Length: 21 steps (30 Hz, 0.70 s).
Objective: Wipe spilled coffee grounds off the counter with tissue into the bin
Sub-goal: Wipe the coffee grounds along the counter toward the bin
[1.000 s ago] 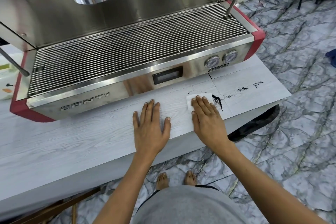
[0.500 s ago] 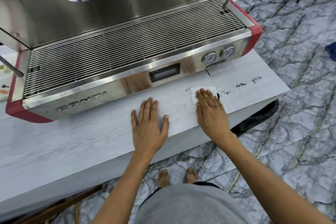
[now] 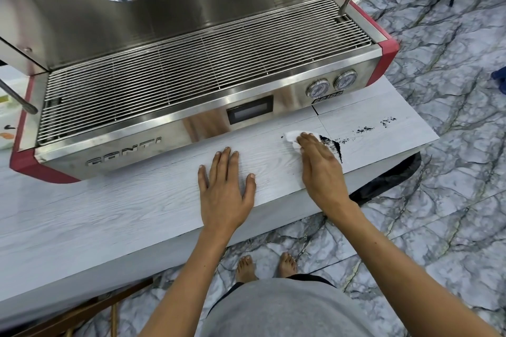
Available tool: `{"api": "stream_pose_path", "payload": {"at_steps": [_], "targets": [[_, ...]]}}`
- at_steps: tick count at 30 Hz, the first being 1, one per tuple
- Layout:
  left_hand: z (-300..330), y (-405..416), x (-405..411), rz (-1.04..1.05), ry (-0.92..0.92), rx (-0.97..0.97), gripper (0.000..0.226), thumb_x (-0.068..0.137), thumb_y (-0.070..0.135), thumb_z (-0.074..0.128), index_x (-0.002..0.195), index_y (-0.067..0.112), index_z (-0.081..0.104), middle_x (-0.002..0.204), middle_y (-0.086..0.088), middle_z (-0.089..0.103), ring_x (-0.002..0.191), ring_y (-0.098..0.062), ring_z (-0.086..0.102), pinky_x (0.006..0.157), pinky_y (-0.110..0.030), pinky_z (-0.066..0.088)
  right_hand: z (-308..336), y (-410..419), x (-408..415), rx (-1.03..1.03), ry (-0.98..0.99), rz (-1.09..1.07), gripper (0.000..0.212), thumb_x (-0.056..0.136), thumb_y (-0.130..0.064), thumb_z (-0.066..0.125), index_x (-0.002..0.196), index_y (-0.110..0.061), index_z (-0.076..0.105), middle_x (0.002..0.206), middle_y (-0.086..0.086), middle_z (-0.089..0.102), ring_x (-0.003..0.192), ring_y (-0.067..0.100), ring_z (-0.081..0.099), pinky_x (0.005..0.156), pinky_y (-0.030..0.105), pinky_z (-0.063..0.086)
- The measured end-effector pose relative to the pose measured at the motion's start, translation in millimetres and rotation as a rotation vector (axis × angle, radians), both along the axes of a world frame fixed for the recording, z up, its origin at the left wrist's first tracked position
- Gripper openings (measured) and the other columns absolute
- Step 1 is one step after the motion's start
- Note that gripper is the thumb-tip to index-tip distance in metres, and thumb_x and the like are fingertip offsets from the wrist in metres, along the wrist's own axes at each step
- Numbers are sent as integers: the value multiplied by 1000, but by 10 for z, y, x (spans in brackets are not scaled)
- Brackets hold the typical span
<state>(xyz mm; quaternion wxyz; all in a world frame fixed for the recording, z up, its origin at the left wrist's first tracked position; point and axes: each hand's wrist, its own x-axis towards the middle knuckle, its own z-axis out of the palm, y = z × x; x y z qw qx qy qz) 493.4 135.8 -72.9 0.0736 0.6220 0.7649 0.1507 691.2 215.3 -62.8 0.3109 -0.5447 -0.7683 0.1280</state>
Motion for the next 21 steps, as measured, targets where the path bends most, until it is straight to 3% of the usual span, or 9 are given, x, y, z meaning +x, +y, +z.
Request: {"api": "stream_pose_path", "payload": {"at_steps": [10, 21], "targets": [[-1, 7, 0, 3, 11, -8, 66, 98, 55, 27, 153, 18, 31, 164, 1, 22, 151, -16, 15, 123, -48, 4, -218, 153, -527, 5, -200, 126, 42, 90, 3, 54, 132, 4, 51, 135, 21, 54, 131, 33, 45, 110, 47, 36], [5, 4, -6, -3, 4, -10, 65, 98, 54, 25, 153, 19, 30, 164, 1, 22, 151, -16, 14, 123, -49, 5, -171, 177, -348, -55, -258, -54, 37, 97, -8, 47, 132, 4, 51, 137, 21, 51, 132, 34, 45, 109, 47, 35]]}}
